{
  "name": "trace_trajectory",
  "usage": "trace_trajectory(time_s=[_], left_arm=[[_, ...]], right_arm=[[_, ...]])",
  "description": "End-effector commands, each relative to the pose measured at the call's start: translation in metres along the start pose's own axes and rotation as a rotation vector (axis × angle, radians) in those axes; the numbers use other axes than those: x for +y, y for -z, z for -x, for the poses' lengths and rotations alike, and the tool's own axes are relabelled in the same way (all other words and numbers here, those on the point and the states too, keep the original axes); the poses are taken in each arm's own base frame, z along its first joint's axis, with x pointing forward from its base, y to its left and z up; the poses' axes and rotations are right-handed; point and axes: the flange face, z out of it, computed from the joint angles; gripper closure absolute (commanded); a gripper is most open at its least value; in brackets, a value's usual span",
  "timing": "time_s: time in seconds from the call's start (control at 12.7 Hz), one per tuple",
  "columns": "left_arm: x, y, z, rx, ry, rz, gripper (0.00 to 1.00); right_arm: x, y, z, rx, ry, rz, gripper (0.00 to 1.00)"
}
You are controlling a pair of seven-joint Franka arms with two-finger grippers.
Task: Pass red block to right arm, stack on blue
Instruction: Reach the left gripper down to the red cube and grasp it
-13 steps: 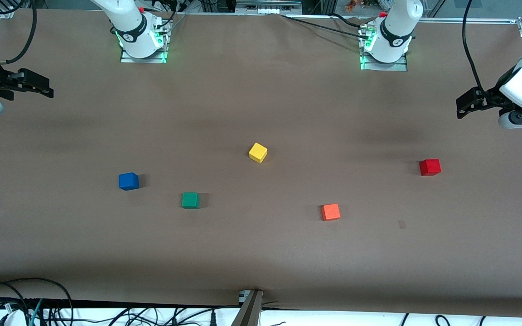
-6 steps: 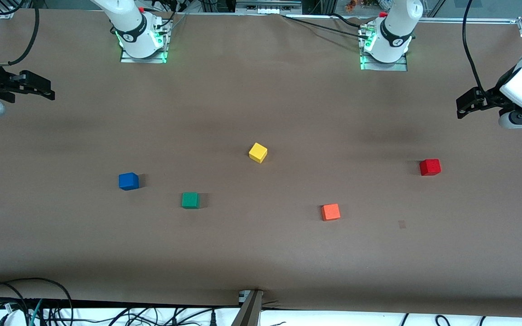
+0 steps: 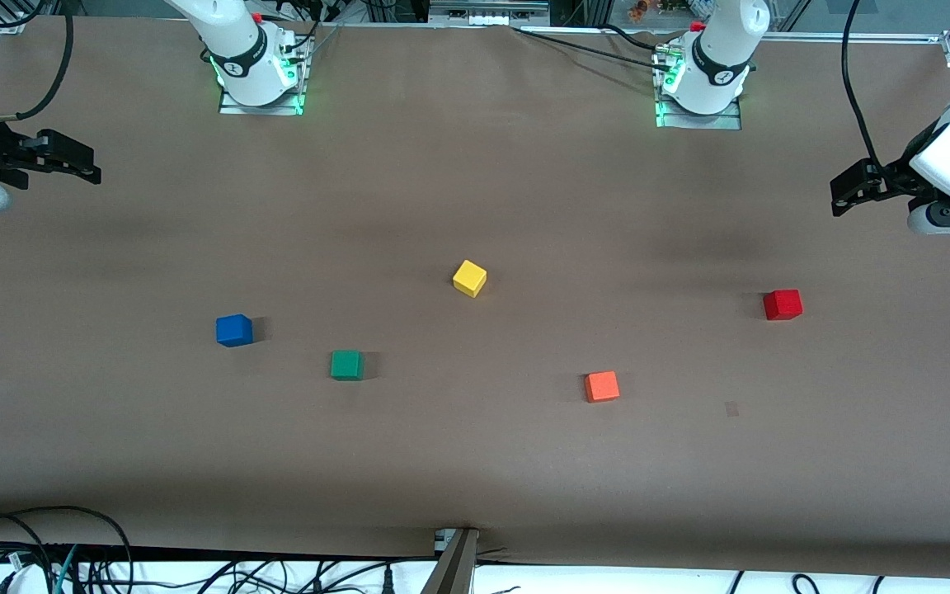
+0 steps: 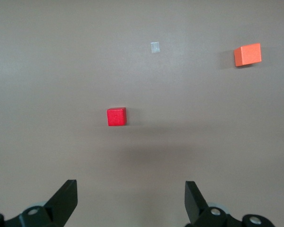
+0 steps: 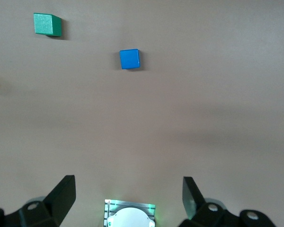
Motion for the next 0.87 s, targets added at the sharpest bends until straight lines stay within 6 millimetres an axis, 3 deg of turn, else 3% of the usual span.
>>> trace_trajectory(time_s=[0.0,0.16,0.39,0.55,0.79], left_arm=[[-0.023,-0.006,-0.003,-0.029,0.014,0.012,0.00],[-0.043,-0.041,-0.019,-0.093,0.049,0.015,0.00],[-0.056,-0.115,-0.050,-0.204,0.064,0.022,0.00],[-0.079,-0.158,-0.068,-0.207,0.100,0.039,0.00],[-0.082,-0.218,-0.086,-0.144,0.087,0.042,0.00]], right_arm=[[-0.002,0.004,-0.003,0.006,0.006,0.002,0.00],[-0.002,0.004,-0.003,0.008,0.006,0.002,0.00],[-0.002,0.005,-0.003,0.012,0.008,0.003,0.00],[-0.002,0.004,-0.004,0.011,0.006,0.003,0.00],[-0.001,0.002,-0.006,0.008,0.003,0.003,0.00]])
